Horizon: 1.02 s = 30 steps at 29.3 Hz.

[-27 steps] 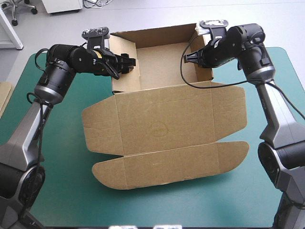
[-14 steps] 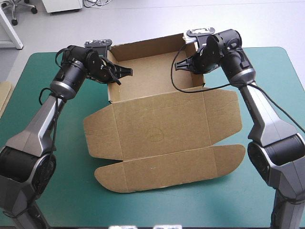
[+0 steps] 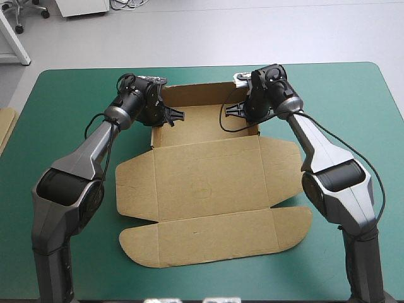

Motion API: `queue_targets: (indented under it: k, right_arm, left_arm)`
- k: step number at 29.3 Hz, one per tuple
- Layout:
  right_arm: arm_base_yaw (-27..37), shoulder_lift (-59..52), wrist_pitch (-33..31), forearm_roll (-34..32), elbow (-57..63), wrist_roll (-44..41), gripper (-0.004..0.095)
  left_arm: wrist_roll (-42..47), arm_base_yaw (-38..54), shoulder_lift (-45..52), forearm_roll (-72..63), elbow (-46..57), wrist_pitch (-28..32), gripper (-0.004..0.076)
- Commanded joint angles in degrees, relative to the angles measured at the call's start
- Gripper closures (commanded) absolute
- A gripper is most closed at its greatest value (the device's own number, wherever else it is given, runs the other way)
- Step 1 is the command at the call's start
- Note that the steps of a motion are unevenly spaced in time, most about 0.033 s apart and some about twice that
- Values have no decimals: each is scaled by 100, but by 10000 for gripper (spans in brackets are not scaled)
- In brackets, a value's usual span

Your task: Fold the box

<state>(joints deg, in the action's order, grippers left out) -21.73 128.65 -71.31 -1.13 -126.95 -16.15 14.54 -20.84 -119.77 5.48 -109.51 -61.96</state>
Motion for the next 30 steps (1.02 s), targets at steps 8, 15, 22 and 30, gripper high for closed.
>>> queue_targets:
  k: [8, 15, 22, 30]
  right_arm:
    - [-26, -165, -1, 152, -167, 0, 922]
    - [-17, -165, -1, 152, -239, 347, 779]
    - [-4, -228, -1, 113, -243, 385, 347]
    - [33, -516, -1, -42, -396, 512, 259]
  left_arm:
    - [-216, -144, 205, 368, -236, 474, 734]
    - [-216, -144, 249, 369, -283, 489, 547]
    - [-216, -144, 261, 461, -489, 178, 257]
    - [-240, -144, 272, 878, -1111, -562, 259]
